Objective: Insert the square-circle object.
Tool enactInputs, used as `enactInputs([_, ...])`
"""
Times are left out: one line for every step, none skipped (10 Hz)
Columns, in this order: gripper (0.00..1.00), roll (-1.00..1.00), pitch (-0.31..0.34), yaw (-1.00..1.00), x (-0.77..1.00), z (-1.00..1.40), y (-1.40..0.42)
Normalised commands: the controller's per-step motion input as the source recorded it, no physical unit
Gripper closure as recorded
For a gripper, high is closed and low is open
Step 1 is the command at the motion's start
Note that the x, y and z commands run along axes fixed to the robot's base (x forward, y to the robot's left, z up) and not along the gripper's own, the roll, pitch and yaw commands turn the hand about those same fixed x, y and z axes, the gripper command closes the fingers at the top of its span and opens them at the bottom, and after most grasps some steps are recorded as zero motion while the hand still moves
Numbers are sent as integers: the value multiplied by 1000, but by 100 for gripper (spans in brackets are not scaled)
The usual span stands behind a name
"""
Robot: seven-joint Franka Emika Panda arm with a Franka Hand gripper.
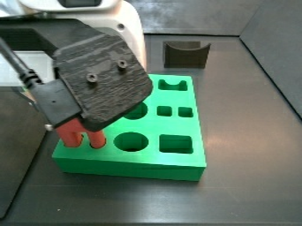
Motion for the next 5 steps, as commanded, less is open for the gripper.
enactInputs([100,71,0,-117,366,-443,0])
enactInputs([100,74,27,-191,234,-360,0])
enactInputs([100,20,9,-223,51,-240,3])
enactInputs([100,139,14,-123,69,-311,0])
enactInputs([100,193,13,0,0,-320,-80])
